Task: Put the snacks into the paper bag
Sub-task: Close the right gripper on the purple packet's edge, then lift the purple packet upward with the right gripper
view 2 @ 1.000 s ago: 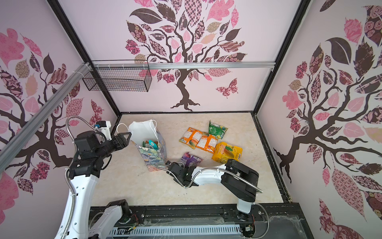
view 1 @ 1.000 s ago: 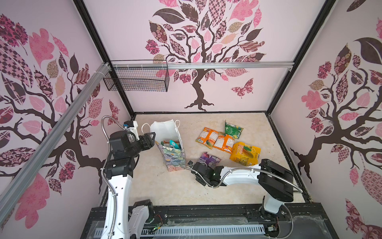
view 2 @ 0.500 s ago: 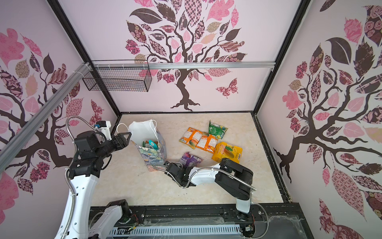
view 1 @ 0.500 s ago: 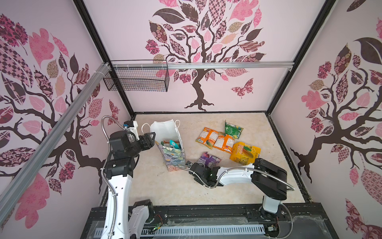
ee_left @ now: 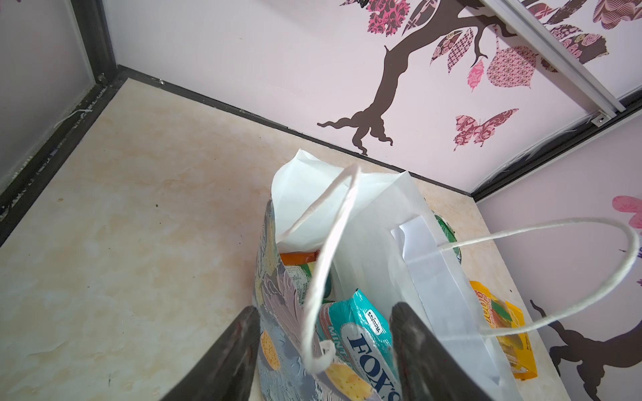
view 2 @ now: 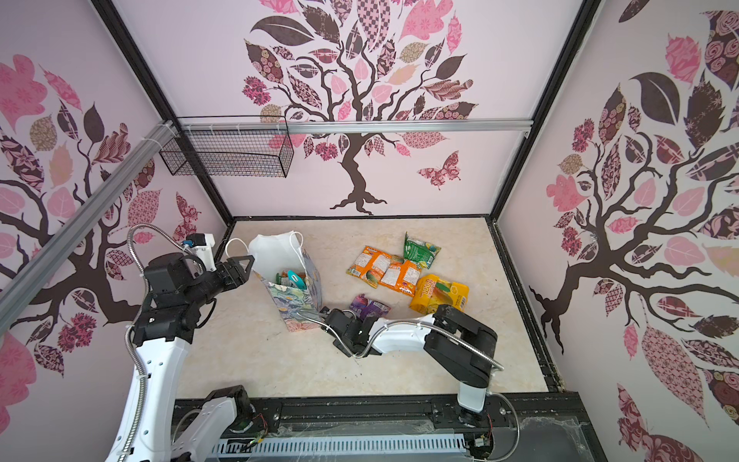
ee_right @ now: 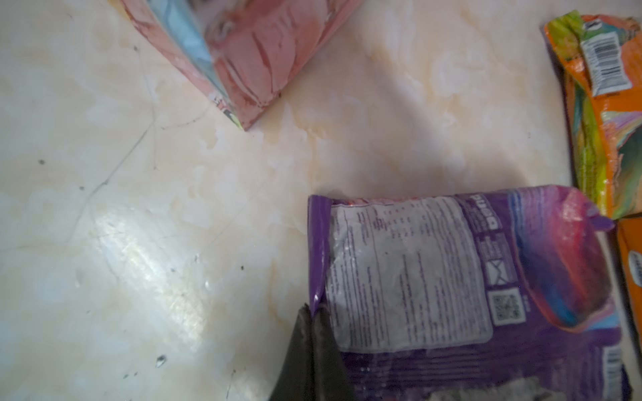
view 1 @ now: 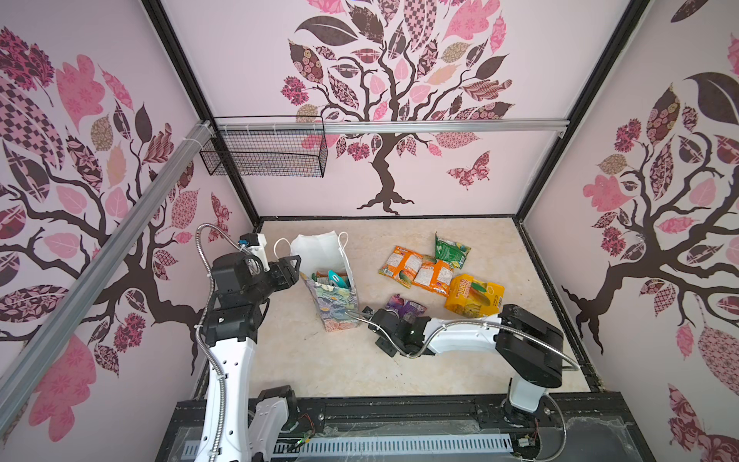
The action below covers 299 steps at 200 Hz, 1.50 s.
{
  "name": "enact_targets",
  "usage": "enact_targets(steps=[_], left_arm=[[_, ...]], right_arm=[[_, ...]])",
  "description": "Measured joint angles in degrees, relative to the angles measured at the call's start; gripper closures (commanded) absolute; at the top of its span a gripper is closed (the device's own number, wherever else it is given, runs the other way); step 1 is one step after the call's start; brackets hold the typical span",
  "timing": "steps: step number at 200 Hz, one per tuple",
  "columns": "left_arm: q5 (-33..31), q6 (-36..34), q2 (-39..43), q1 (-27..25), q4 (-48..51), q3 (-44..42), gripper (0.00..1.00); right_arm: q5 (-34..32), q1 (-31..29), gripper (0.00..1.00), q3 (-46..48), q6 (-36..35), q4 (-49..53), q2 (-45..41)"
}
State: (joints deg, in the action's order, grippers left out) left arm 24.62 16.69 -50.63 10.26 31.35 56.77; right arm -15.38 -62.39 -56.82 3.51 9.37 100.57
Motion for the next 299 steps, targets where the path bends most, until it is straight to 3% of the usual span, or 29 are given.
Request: enact_targets(steps=[48, 115, 219, 299], left_arm=[[0.0, 0.0, 0.0, 0.0, 0.0, 0.0, 0.37], [0.0, 0.0, 0.0, 0.0, 0.0, 0.0, 0.37], [0.1, 0.0, 0.0, 0.0, -0.1, 0.0, 0.36], [0.1, 0.0, 0.2, 0.0, -0.5, 0.0, 0.37]], right_arm=[[12.1, 8.0, 1.0, 2.3, 3.6, 0.3, -10.5], [27.3, 16.1, 1.0, 3.9, 8.5, -0.2, -17.0], [30.6, 17.9, 1.0, 3.4, 13.2, -5.8, -23.7], [31.1, 18.0, 1.0, -4.4, 13.2, -6.1, -24.5]])
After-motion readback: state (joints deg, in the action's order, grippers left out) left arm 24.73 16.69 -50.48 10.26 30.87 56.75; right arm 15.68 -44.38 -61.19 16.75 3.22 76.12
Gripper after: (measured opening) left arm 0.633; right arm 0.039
